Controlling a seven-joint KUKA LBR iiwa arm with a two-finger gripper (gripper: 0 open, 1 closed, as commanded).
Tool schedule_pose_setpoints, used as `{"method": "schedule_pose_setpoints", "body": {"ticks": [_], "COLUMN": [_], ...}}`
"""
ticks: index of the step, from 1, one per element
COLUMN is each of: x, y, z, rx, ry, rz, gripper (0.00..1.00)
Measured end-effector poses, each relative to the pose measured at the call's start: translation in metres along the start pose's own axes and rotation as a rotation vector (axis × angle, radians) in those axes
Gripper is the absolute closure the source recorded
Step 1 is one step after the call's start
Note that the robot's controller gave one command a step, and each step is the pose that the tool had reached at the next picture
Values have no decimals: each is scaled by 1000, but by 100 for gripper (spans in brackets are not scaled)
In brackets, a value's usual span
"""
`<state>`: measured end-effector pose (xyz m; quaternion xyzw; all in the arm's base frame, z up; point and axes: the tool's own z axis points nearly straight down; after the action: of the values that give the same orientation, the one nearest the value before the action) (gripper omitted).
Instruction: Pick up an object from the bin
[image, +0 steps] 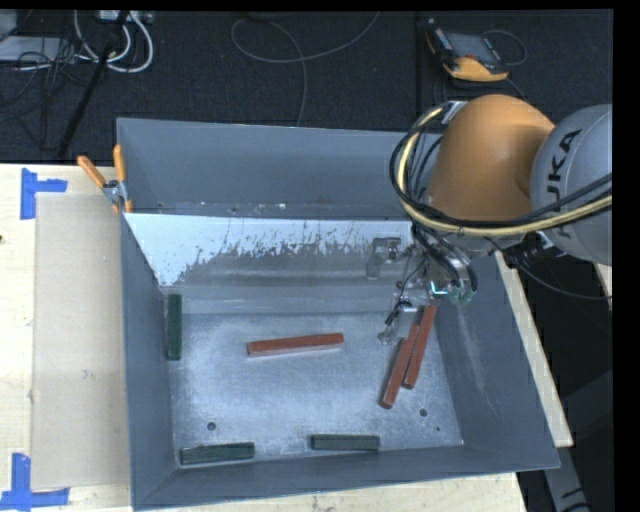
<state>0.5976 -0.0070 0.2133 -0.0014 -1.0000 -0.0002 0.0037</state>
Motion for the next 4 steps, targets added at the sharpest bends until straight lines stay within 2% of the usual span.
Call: {"method": "schedule_pose_setpoints", "body": {"ticks": [1,2,3,4], "x": [-1,-1,9,7], "y": [0,0,31,31], "z": [-4,-4,149,143], "rx": [0,0,-1,-1], "ry": [-7,-7,1,-8], "rz": [0,0,52,52], "gripper": [100,0,0,100]}}
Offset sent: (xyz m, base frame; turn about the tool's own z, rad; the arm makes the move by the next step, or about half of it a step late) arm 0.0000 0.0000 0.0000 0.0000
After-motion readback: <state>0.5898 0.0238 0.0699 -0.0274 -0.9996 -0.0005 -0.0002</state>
